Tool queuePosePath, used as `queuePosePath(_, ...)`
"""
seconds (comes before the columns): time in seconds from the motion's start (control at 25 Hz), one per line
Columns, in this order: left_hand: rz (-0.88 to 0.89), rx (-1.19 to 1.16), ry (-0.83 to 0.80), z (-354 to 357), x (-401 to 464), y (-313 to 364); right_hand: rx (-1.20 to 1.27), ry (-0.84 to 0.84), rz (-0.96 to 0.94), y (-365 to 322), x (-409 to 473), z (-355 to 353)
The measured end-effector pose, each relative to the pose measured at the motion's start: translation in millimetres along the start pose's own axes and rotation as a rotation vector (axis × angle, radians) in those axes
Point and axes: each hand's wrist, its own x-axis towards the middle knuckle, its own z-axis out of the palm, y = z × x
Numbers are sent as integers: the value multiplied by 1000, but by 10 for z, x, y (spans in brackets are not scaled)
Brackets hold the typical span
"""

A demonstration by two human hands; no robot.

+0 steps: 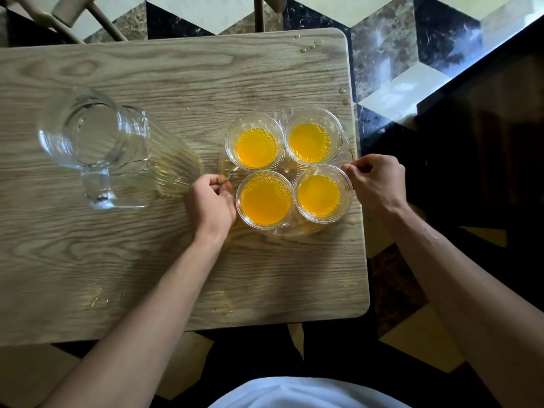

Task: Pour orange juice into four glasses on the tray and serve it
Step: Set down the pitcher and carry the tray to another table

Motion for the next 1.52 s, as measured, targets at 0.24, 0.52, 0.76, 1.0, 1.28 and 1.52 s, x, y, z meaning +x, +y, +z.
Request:
queuePosePath(0.24, -12, 47, 54, -82, -304, -62, -9, -43, -35, 37, -117, -94)
queuePosePath(0.52, -90, -6, 150, -107, -715, -324, -17, -143, -133, 60, -221, -175)
queuePosePath(0.76, -211, -109, 240, -122, -1092, -522, -81, -249, -207, 4, -266, -195)
queuePosePath(1.0, -300, -171, 331, -200, -1513, -709, -173, -300, -311, -157, -367, -111)
queuePosePath(1.28, -429, -362, 453, -362, -1877, -1001, -199, -396, -429, -399, -632, 91)
queuePosePath(1.52, -510, -417, 525, -647, -2231, -1304, -196, -514, -493, -574, -973, 422)
